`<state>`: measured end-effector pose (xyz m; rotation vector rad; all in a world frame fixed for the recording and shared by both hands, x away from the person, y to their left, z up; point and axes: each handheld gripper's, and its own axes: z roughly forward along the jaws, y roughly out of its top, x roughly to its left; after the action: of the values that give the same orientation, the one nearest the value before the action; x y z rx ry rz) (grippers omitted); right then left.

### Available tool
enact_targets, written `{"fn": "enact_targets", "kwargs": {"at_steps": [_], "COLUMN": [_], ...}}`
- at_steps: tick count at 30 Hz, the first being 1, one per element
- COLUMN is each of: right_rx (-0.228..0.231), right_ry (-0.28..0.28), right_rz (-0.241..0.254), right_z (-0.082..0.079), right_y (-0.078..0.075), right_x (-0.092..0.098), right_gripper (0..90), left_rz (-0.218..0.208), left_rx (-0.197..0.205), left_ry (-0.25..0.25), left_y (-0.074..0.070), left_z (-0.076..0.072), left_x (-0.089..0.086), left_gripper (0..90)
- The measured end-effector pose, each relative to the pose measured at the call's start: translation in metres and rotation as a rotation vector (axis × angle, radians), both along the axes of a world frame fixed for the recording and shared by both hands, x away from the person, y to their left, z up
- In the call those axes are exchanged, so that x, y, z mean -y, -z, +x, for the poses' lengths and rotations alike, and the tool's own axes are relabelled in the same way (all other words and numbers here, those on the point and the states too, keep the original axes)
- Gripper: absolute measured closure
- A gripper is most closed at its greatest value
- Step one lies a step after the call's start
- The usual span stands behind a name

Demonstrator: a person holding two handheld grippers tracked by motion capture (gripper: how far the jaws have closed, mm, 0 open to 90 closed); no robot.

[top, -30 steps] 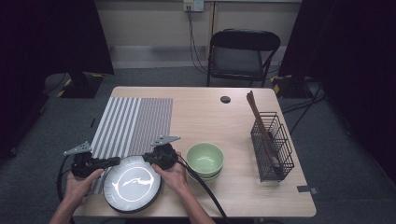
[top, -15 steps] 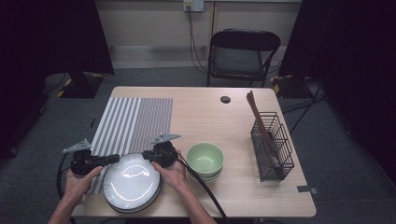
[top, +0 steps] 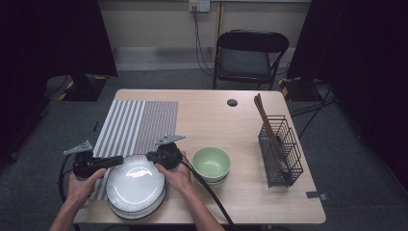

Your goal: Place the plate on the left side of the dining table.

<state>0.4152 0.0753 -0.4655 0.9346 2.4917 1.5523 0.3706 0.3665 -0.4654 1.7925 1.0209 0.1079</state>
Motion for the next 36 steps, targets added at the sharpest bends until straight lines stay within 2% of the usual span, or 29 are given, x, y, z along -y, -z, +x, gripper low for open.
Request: {"fn": "enact_targets", "kwargs": {"at_steps": [2,4,6,9,12,15,18,21,27,36], "right_rx": [-0.001,-0.002,-0.003,-0.001,0.008,-0.004,-0.032,-0.046,-0.04,-0.021], "right_ry": [-0.002,-0.002,-0.006,-0.004,-0.001,-0.004,-0.002,-0.005,0.004,0.02], "right_rz": [0.0,-0.001,-0.004,-0.006,-0.004,-0.023,-0.009,0.007,0.028,0.04], "right_z": [0.0,0.0,0.0,-0.001,-0.002,-0.004,-0.008,-0.009,-0.004,0.002], "right_y": [0.0,0.001,0.001,0.001,0.002,0.007,0.012,0.013,0.009,0.0], "right_x": [0.0,0.0,0.0,0.0,-0.001,-0.002,0.002,0.005,0.005,0.004], "right_gripper": [84.0,84.0,84.1,83.7,82.1,77.6,77.0,80.4,83.2,84.4], "left_rz": [0.027,0.023,0.043,0.002,0.007,0.005,0.001,0.011,0.034,0.024], "left_rx": [0.001,-0.009,0.001,-0.013,0.001,0.006,0.017,0.012,0.033,0.046], "left_ry": [-0.011,-0.005,-0.008,0.001,-0.01,-0.013,-0.021,-0.023,-0.035,-0.037], "left_y": [0.002,0.005,0.008,0.011,0.01,0.01,0.009,0.007,0.002,-0.003], "left_z": [-0.002,-0.003,-0.003,-0.001,-0.003,-0.003,-0.003,-0.003,-0.001,0.003], "left_x": [0.002,0.004,0.006,0.001,0.001,0.0,-0.001,-0.001,-0.001,-0.001], "left_gripper": [75.8,74.7,78.5,83.5,84.2,84.7,85.1,85.3,85.1,84.6]}}
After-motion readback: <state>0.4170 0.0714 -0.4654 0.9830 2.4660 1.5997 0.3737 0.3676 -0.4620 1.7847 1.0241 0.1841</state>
